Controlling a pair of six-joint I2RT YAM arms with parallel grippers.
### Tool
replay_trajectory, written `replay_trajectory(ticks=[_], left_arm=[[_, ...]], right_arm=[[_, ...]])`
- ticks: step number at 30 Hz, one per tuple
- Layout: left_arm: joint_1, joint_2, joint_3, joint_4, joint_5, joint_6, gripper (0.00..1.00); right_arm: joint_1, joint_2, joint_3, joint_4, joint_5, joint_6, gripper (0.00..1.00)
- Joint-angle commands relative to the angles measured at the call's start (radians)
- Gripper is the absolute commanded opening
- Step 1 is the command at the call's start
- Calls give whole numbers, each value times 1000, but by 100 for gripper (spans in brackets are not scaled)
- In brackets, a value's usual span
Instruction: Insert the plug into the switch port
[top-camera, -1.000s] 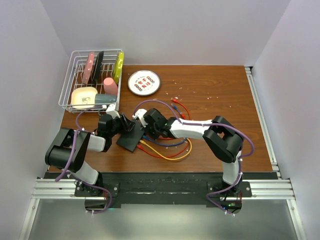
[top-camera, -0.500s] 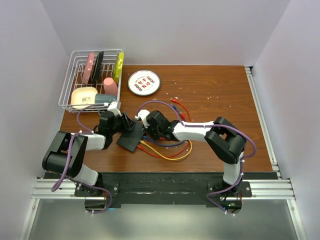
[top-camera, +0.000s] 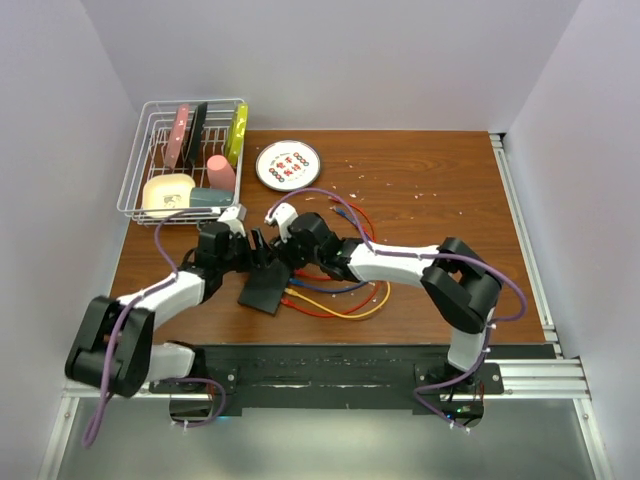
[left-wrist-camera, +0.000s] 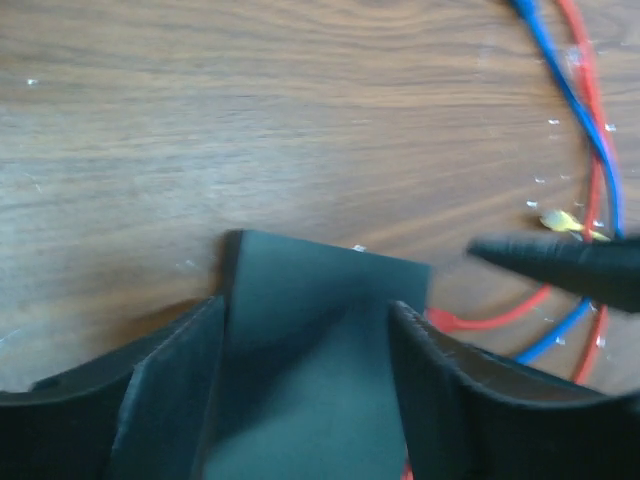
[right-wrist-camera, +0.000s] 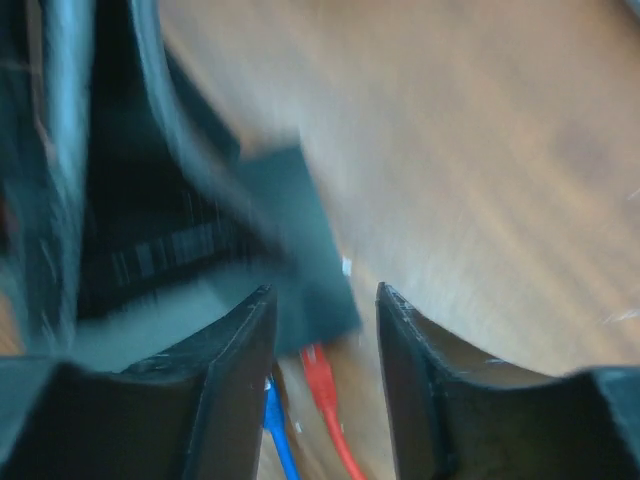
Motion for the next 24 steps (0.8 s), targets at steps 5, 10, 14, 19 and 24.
replay_trajectory(ticks=[5, 10, 14, 19, 24], left_arm=[[-15, -369, 54, -212, -177, 51, 91], [-15, -602, 63, -281, -290, 40, 96], [-15, -674, 86, -289, -254, 11, 96], [-15, -688, 92, -275, -232, -1, 96], [-15, -679, 58, -248, -205, -6, 96]], right_arm=[[8, -206, 14, 110, 92, 27, 78], [8, -356, -37, 74, 69, 48, 94], [8, -465, -69, 12, 72, 59, 98], [8, -583, -141, 2, 86, 74, 99], [8, -655, -150, -56, 118, 97, 99]])
